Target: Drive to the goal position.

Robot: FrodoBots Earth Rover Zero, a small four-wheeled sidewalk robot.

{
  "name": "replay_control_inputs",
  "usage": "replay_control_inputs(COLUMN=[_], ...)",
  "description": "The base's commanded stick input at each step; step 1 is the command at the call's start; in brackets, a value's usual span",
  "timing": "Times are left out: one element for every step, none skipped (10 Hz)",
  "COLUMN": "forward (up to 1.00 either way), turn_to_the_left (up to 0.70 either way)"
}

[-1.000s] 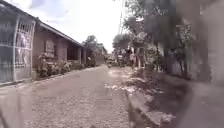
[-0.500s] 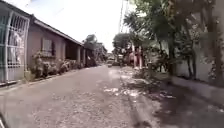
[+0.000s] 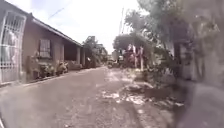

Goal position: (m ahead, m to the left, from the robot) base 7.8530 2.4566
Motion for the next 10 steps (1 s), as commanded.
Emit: replay_control_inputs(forward=[0.70, 0.70, 0.70, 0.70, 0.70, 0.70, 0.70, 0.70, 0.70, 0.70], turn_to_the_left=[0.00, 0.00, 0.00, 0.00, 0.00, 0.00, 0.00, 0.00, 0.00, 0.00])
